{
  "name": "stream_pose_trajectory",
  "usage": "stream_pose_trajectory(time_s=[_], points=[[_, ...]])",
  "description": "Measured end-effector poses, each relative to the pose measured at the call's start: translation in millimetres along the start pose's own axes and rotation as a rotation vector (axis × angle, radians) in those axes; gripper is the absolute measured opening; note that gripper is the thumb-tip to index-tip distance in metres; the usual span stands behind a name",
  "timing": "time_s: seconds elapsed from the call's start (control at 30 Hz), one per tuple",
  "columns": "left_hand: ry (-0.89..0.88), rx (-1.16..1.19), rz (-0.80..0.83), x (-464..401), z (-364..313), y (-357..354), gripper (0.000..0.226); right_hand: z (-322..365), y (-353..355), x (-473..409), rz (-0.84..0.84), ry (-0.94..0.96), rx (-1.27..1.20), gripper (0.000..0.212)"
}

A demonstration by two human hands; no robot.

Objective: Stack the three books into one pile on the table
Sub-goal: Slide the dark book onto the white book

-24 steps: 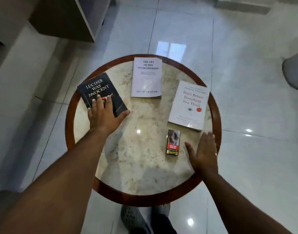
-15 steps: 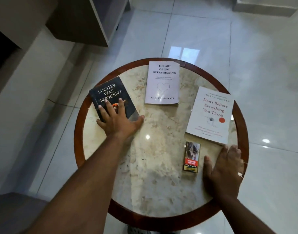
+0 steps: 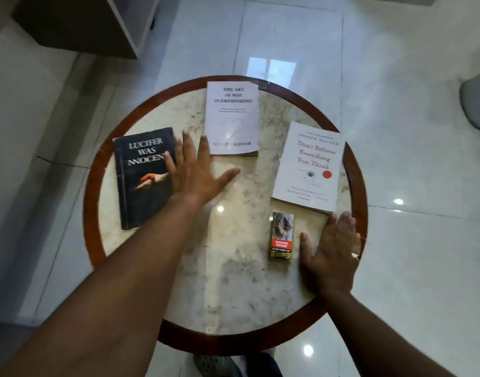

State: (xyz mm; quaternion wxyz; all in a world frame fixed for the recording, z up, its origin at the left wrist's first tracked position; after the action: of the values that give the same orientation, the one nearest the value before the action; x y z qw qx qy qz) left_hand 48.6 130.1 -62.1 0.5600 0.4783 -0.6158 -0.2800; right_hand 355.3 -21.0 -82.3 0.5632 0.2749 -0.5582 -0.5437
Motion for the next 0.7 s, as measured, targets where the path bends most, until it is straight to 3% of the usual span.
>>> stream_pose_trajectory(time_s=[0.13,0.3,0.43,0.53,0.7], points=[[0.047,0.108,0.048,-40,-52,4,0.131,-2,-3,-2,0.000,-0.001,0.021,0.089],[0.224,0.161,0.108,-57,-63,6,0.151,-1,-4,-2,-0.029,0.008,0.006,0.086],[0.293,0.149,0.134,-56,-63,9,0.141,-1,-6,-1,-0.025,-0.017,0.000,0.087],[0.330,0.117,0.066,-45,-61,17,0.128,-2,-5,1,-0.039,-0.030,-0.020,0.090],[0.358,0.234,0.066,-18,-54,17,0.128,-2,-6,2,-0.035,-0.026,-0.005,0.090]])
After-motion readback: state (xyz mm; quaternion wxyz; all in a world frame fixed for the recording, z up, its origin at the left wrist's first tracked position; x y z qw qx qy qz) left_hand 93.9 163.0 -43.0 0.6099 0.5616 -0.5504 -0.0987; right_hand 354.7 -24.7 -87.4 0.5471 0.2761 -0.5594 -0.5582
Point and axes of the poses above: each hand's wrist, its own x-axis away from the middle knuckle, its own y-axis out of the back of the hand, z = x × y, the point moved 8 cm from there along -x, towards the middle knuckle, and after that the axes turned 10 degrees about z, right-handed, at the moved point
